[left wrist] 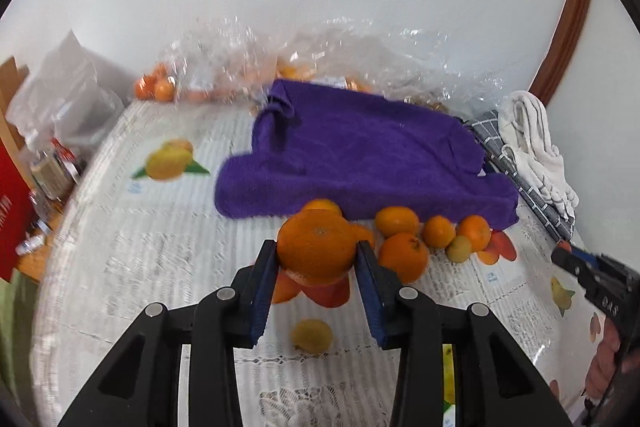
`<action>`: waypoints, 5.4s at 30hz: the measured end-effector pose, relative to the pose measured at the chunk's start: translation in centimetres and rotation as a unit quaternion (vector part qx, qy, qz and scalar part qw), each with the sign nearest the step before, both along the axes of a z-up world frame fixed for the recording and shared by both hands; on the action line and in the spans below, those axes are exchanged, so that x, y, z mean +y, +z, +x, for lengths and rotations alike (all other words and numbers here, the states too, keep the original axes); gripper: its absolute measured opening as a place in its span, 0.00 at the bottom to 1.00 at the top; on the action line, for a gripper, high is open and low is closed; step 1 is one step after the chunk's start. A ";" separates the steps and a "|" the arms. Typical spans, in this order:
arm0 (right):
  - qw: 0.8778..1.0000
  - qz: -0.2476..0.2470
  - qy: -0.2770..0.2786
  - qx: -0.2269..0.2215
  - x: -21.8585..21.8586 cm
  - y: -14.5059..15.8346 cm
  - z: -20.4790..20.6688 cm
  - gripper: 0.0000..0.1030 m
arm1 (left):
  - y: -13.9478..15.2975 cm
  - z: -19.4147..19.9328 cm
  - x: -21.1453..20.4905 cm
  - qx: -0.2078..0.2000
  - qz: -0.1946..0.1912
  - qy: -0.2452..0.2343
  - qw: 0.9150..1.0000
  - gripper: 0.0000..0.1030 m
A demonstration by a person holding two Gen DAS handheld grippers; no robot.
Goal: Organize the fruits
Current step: 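Carry the red fruit in the right gripper onto the purple towel while the left carries the orange there, then open the right gripper releasing the red fruit while the left releases the orange on the towel, then grasp a large mandarin orange on the cloth with the right gripper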
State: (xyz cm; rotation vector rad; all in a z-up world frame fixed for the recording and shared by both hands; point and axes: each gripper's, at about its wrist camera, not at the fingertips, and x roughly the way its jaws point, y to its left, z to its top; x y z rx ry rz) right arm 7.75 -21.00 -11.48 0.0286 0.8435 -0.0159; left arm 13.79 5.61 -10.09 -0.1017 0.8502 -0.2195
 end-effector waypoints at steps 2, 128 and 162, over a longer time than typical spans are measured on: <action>1.000 0.001 0.000 -0.007 0.1 1.0 0.8 0.24 | 1.4 0.2 0.0 -0.004 0.003 0.001 1.000 0.36; 1.000 -0.002 0.014 0.021 -1.1 -0.3 9.1 0.60 | 4.7 11.1 -6.9 0.003 0.081 -0.009 0.997 0.52; 0.993 0.102 0.033 0.042 -0.6 -5.5 7.7 0.40 | -3.1 3.3 -1.3 -0.020 0.033 0.003 0.999 0.52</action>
